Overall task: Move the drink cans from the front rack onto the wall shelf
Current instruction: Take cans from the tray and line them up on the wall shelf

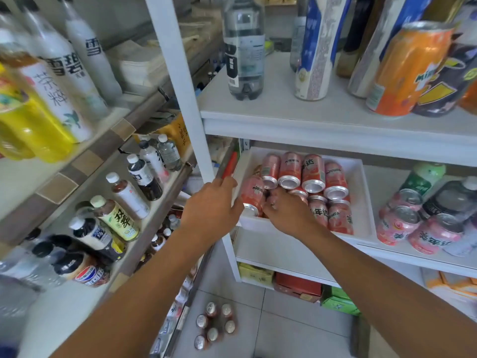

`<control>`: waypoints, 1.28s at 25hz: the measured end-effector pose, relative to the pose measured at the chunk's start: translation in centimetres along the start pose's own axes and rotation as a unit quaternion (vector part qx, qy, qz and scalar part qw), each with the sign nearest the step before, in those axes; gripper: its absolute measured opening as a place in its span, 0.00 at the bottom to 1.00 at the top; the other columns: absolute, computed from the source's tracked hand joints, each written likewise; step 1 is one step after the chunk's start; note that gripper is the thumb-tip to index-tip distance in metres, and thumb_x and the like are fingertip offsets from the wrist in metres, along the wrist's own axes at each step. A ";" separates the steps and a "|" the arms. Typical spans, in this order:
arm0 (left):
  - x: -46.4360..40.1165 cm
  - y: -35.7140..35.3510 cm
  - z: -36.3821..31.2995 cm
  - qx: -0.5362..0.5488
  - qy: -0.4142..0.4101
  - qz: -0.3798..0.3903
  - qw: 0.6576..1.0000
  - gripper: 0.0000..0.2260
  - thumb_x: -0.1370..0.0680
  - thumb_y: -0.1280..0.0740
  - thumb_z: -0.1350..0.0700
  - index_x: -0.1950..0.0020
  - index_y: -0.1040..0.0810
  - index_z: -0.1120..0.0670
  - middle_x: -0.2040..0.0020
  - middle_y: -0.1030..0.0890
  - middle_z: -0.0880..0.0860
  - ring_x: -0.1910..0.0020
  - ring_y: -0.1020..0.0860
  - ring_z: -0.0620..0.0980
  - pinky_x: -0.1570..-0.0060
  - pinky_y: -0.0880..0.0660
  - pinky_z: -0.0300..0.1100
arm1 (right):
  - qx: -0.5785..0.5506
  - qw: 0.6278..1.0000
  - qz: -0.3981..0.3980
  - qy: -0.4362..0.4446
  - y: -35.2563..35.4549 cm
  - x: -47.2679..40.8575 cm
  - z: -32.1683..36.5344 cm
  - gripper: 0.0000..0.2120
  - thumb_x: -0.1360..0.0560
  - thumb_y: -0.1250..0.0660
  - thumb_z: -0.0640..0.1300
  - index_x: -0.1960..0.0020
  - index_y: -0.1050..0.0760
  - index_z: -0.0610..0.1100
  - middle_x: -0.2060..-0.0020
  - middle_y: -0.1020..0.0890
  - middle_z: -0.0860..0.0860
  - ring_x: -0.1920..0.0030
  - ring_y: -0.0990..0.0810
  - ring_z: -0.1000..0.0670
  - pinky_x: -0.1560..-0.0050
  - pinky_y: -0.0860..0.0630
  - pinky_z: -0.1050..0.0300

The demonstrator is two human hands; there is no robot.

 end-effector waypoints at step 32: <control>3.0 0.3 5.1 0.569 0.180 0.038 0.801 0.15 0.21 0.38 0.46 0.42 0.21 0.55 0.50 0.15 0.50 0.50 0.17 0.46 0.55 0.22 0.36 | -0.678 0.691 0.252 -0.005 -1.5 3.5 9.6 0.24 0.26 0.47 0.42 0.33 0.30 0.38 0.49 0.18 0.41 0.51 0.19 0.42 0.48 0.23 0.42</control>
Point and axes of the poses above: each hand's wrist, its own x-axis away from the middle knuckle, its own y-axis out of the back of the hand, z = x × y, the point moved 8 cm from there along -x, towards the middle knuckle
